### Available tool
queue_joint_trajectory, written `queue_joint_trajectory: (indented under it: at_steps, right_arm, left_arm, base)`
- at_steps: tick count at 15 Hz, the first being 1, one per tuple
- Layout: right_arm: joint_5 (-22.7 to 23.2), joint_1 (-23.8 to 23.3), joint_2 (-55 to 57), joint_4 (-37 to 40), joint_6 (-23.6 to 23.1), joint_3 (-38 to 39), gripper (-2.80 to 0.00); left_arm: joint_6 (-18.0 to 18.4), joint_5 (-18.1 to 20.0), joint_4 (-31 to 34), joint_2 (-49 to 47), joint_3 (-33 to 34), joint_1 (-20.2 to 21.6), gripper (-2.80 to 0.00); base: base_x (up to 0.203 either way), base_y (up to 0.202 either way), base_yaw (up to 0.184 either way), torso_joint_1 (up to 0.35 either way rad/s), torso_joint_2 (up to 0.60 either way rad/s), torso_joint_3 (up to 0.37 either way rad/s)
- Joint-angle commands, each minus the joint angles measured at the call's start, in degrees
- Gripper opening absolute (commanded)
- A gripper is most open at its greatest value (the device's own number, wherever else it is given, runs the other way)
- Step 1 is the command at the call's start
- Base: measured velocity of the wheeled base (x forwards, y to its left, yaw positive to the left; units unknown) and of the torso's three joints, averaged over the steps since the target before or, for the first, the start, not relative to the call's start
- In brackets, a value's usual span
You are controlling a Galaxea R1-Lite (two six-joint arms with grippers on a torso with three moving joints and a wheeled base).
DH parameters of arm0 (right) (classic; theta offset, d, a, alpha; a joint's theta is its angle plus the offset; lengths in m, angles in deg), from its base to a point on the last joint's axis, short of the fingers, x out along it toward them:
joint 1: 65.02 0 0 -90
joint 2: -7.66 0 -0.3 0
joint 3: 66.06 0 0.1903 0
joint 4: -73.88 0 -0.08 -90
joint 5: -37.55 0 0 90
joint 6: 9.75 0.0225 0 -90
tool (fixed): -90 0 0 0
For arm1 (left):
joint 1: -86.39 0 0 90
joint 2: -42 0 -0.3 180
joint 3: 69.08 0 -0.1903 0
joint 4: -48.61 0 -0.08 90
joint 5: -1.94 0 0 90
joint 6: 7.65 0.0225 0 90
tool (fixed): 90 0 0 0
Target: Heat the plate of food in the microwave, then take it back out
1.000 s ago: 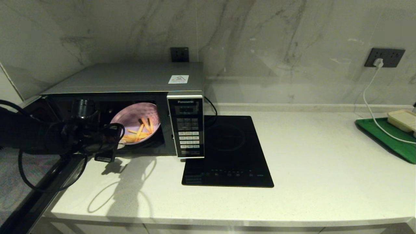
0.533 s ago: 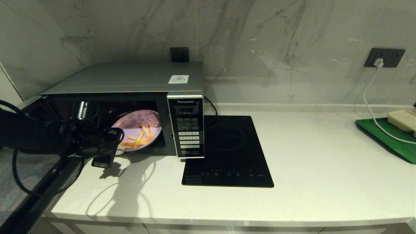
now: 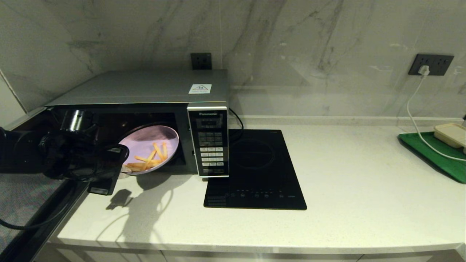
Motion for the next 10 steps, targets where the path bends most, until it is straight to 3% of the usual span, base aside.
queue_joint_trajectory:
  at_steps: [1,8,10]
  right_arm:
    - [0.0,0.0,0.0,0.0,0.0,0.0,-2.80]
    - [0.0,0.0,0.0,0.0,0.0,0.0,-2.80]
    - [0.0,0.0,0.0,0.0,0.0,0.0,-2.80]
  left_arm:
    - [-0.4,0.0,0.5,3.1,2.4,-0.1,-2.80]
    - [0.4,0.2,1.0,12.2,10.2,-2.2,-2.80]
    - [2.6,0.8,1.1,16.1,12.0,-3.8,-2.80]
  base:
    - [0.000,0.000,0.000,0.000,0.00,0.000]
    - [0.000,0.000,0.000,0.000,0.00,0.000]
    - [0.000,0.000,0.000,0.000,0.00,0.000]
